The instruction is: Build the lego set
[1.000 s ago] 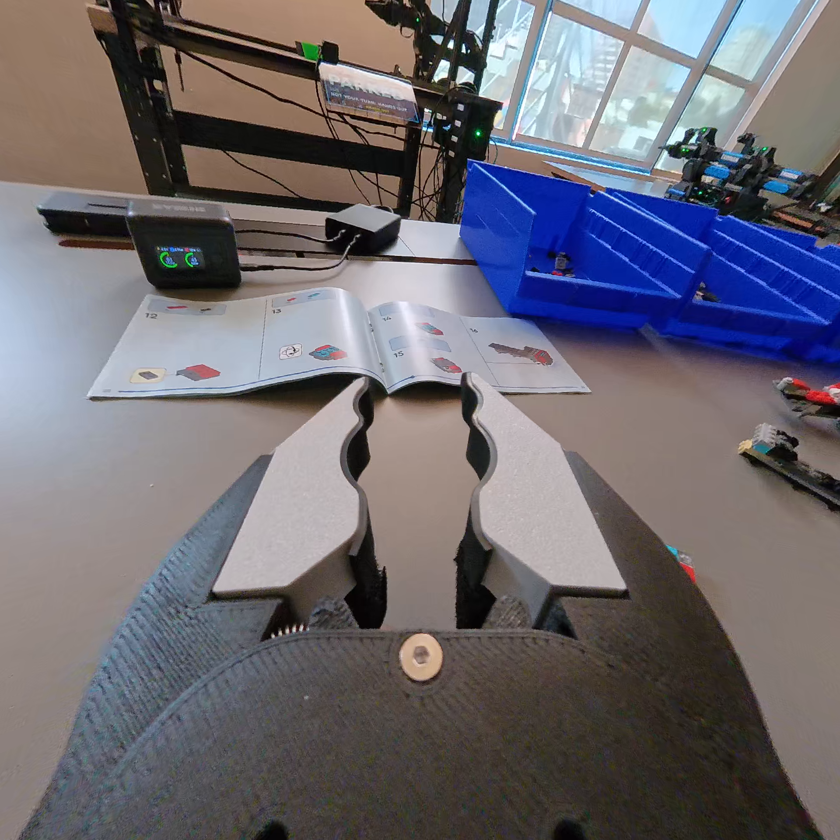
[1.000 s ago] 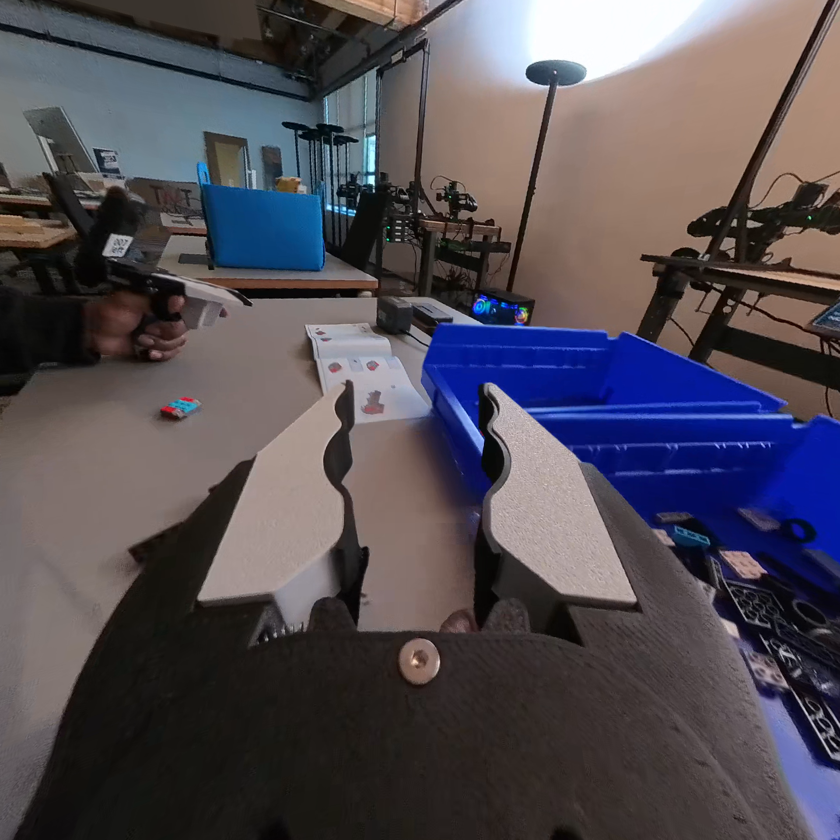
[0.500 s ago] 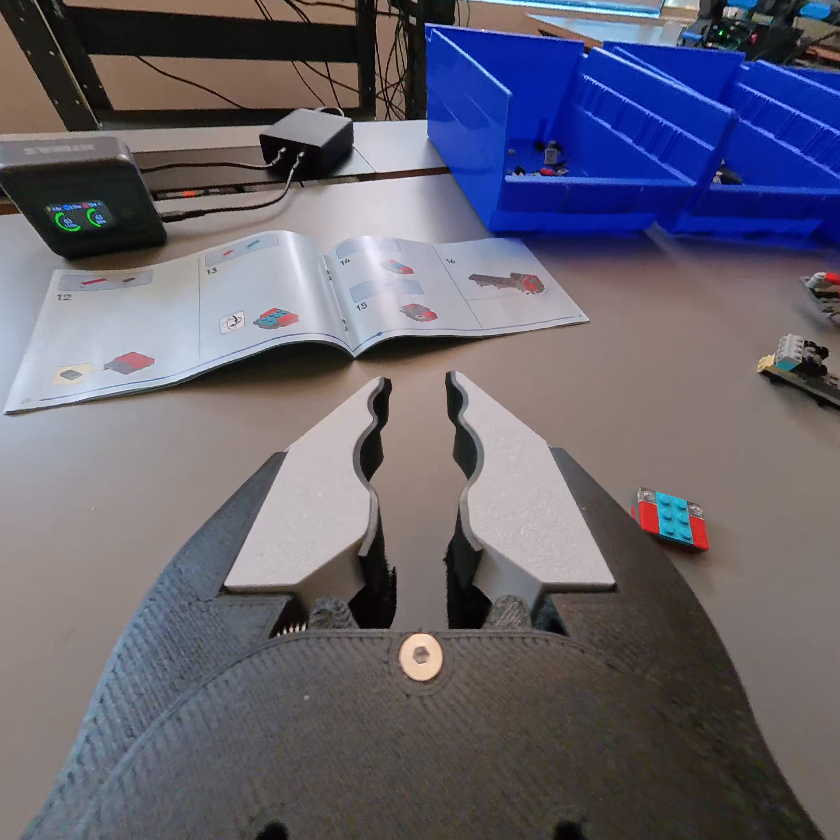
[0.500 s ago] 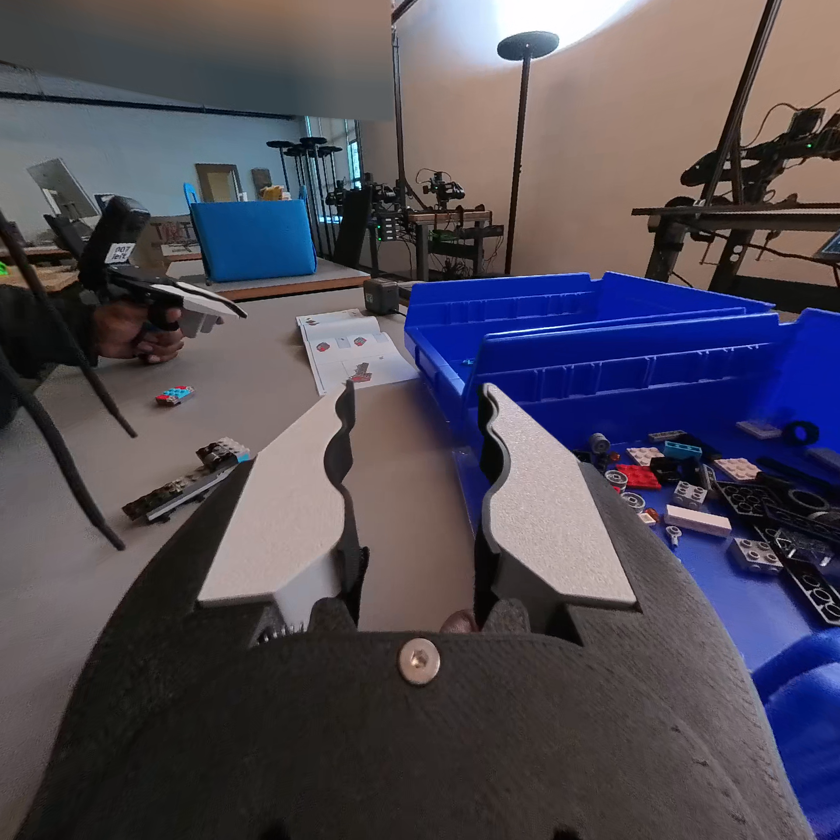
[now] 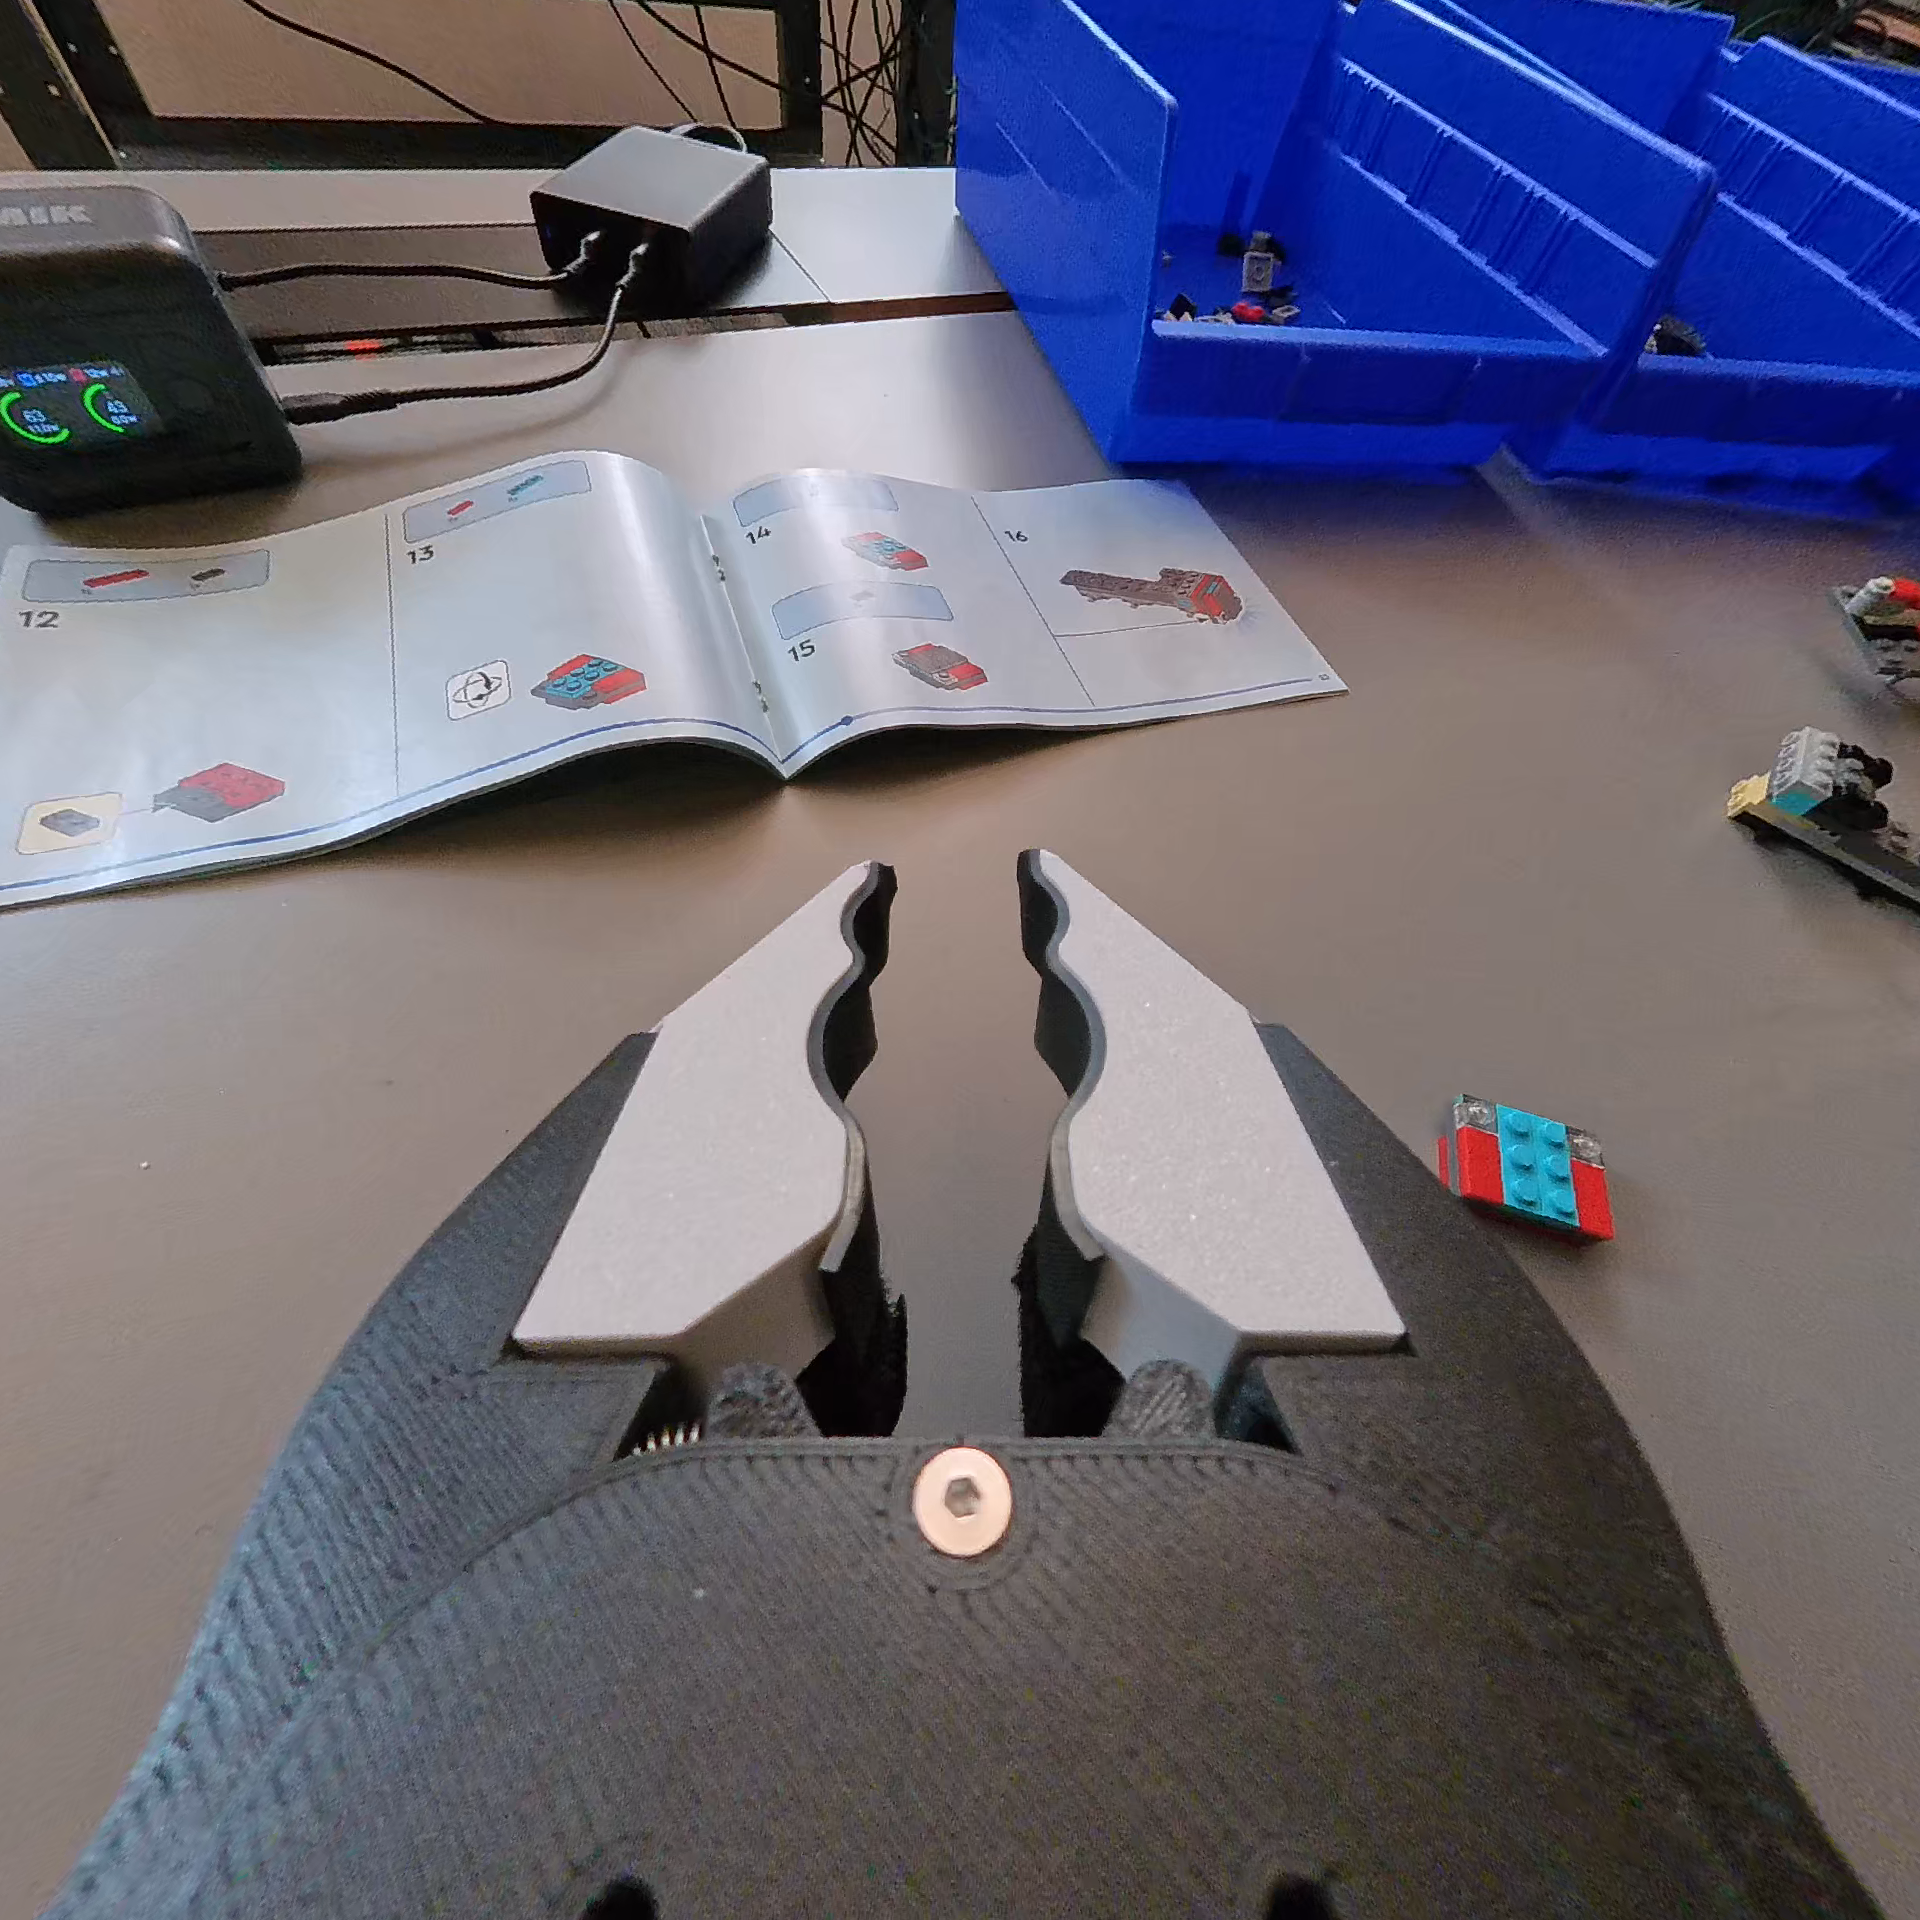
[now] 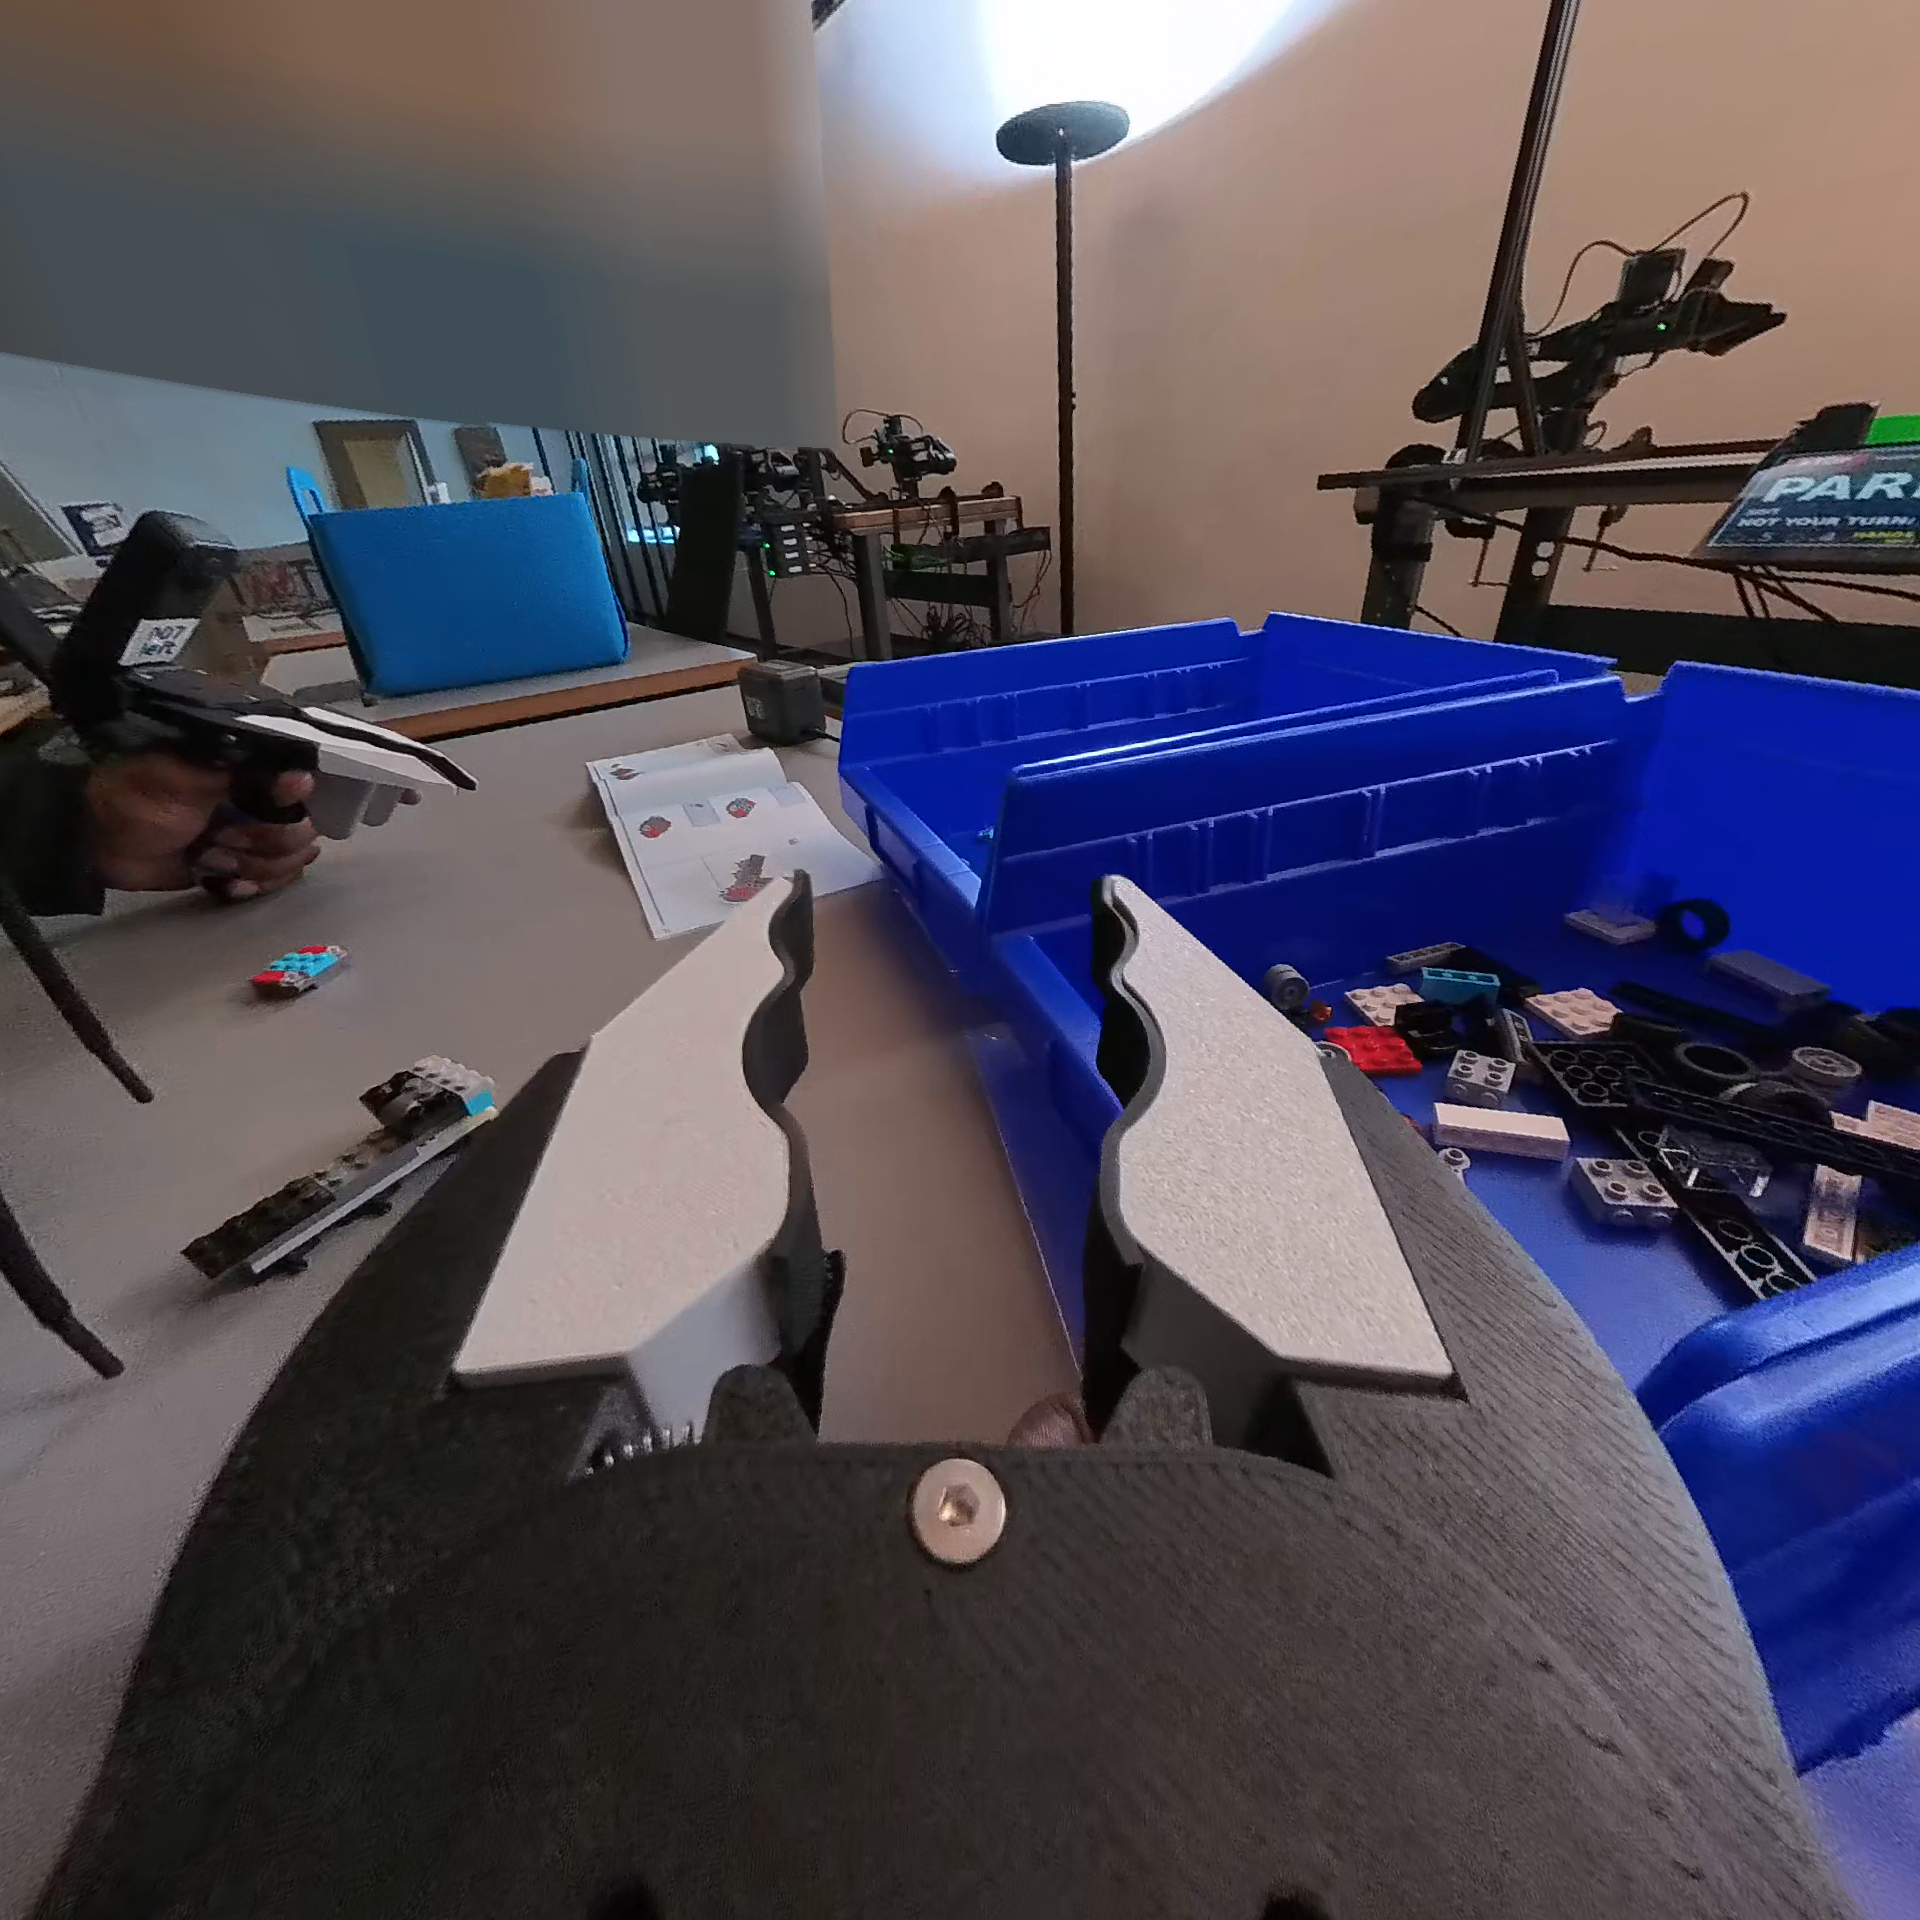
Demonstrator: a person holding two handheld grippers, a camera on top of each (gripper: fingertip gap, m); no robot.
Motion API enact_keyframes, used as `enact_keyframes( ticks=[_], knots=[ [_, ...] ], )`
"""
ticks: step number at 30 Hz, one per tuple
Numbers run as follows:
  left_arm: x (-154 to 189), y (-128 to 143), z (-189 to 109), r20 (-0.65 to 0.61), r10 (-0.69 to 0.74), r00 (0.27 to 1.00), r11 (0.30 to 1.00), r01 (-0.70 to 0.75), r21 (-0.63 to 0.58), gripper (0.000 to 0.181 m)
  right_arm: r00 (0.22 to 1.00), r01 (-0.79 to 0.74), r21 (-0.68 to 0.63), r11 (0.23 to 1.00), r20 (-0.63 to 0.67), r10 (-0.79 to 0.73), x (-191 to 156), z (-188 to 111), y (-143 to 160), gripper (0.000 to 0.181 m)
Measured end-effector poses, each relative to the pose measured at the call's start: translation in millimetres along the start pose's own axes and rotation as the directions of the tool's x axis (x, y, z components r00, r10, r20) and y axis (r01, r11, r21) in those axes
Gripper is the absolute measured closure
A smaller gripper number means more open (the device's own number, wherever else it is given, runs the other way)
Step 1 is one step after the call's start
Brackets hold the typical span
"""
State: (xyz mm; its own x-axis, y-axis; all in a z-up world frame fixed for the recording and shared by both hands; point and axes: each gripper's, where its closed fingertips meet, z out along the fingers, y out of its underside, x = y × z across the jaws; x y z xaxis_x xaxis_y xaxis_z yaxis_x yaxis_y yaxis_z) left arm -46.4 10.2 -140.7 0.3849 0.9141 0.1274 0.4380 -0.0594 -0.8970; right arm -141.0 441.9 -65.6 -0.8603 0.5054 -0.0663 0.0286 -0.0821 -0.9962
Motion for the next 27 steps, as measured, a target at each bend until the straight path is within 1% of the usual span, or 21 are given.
enact_keyframes(
  ticks=[6, 13, 21, 27],
  knots=[
    [0.4, 0.4, 0.3, 0.0, 0.003, 1.0, 1.0, -0.003, -0.004, 0.154, 0.999, -0.018, -0.017, 1.0, -0.033, 0.018, 5.6, 1.2, 2.3, 0.127],
    [0.1, 1.4, 1.1, 0.007, 0.008, 1.0, 1.0, -0.008, -0.012, 0.154, 0.999, 0.012, -0.054, 0.998, -0.045, -0.014, 4.0, 4.8, 7.0, 0.127],
    [-1.4, 4.9, 4.3, 0.02, 0.01, 1.0, 0.999, -0.01, -0.043, 0.154, 0.998, -0.008, -0.054, 0.998, -0.066, 0.005, 8.7, 4.3, 7.1, 0.127],
    [-1.7, 5.3, 4.7, 0.018, 0.006, 1.0, 0.999, -0.006, -0.046, 0.154, 0.997, 0.015, -0.08, 0.997, -0.079, -0.021, 8.3, 6.8, 10.4, 0.127]
  ],
)
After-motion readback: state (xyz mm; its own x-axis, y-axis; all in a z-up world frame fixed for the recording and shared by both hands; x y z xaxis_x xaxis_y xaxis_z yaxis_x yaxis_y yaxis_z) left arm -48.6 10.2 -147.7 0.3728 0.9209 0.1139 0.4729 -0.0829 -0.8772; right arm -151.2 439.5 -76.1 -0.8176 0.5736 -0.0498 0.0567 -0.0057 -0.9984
